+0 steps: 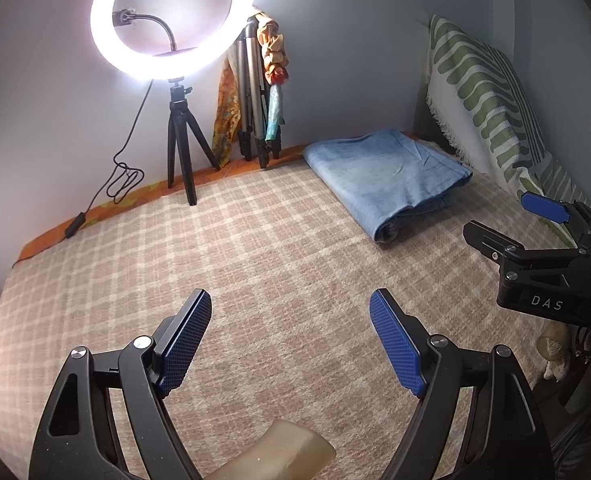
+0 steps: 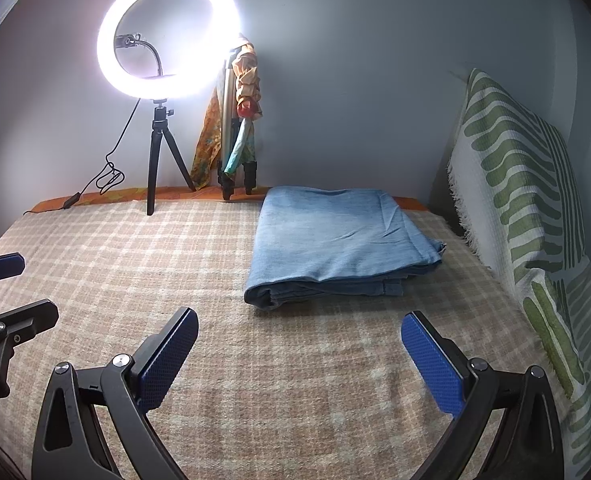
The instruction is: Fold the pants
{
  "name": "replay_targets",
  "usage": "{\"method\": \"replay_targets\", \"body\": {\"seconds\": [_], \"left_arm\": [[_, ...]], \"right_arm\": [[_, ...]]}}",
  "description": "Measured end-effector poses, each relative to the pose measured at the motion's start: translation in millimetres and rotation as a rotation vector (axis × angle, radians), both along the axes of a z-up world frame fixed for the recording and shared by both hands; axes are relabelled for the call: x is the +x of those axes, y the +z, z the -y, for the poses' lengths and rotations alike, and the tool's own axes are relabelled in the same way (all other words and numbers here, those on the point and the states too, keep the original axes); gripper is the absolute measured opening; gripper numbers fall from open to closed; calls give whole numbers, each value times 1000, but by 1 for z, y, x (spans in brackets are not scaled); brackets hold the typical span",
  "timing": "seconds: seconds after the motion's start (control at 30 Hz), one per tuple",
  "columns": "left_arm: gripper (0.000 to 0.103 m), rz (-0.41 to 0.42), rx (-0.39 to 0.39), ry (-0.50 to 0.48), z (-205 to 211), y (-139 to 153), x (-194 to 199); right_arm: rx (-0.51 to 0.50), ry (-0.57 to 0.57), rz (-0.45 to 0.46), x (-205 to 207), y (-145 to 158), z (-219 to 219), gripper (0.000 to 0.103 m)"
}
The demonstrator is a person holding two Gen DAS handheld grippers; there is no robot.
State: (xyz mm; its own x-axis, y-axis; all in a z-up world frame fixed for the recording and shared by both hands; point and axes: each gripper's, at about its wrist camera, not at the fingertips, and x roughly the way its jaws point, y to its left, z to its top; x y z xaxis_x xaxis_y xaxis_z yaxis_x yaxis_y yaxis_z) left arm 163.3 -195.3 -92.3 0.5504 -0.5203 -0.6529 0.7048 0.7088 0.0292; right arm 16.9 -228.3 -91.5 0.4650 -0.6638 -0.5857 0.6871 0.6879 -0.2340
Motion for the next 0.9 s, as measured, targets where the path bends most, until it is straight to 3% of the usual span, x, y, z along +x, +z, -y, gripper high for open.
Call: {"method": "replay_targets", "body": {"seconds": [0.9], "left_arm": [[82,25,-12,17,-4,2,2]], "right_arm": [[8,8,-8,3,-4,1,103]]}}
